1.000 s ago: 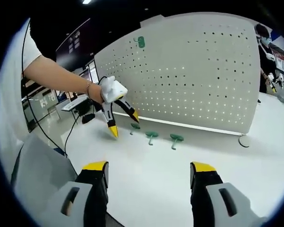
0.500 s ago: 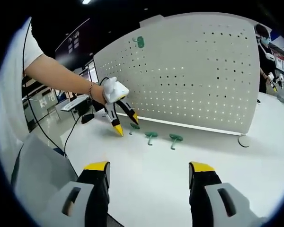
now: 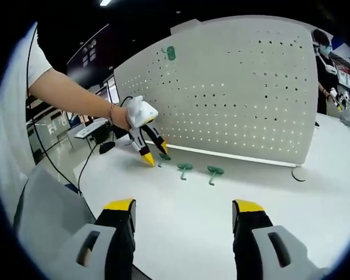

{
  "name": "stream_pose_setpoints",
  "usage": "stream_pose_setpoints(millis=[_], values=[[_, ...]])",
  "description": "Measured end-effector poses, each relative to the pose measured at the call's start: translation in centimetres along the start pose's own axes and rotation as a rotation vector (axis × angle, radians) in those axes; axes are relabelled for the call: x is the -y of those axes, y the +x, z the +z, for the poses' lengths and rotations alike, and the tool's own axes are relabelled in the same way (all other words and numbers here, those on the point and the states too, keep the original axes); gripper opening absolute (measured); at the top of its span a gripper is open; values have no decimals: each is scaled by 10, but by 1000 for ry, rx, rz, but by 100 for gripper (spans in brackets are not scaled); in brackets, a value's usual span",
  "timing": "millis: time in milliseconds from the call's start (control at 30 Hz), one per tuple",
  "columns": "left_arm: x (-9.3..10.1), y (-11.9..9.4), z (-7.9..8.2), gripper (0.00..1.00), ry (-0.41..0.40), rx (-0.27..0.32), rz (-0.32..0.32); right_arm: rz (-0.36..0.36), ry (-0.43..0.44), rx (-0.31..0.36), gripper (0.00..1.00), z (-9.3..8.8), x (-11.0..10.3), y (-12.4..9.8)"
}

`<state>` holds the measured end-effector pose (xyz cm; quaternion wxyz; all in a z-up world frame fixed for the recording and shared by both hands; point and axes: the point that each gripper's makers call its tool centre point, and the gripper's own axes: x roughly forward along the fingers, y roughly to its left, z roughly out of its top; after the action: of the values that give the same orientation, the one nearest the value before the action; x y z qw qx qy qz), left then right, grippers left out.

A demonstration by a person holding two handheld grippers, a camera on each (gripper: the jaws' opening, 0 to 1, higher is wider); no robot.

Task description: Insert the hook assembly into the mounting plate slot until the hook locks in place.

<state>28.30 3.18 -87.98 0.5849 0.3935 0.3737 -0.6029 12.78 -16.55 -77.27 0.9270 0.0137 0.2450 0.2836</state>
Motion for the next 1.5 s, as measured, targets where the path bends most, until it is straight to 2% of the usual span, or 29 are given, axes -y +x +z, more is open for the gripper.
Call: stream_pose_setpoints(millis=[67,633,900,1033,1500], values=[[-2,0,0,31,-28,0,12,-1,-2,-1,65,0,0,0],[-2,0,-1,17,-15,-25,31,0,4,4,65,1,0,-1],[-4,0,-1,12,-37,-33,53,-2,6,9,65,2,1,-1],[-6,-1,-2,5,-52,-40,64,-3,5,5,64,1,1,-1],[-5,0,-2,3,-59,-43,62,-4,5,6,64,1,1,-1]])
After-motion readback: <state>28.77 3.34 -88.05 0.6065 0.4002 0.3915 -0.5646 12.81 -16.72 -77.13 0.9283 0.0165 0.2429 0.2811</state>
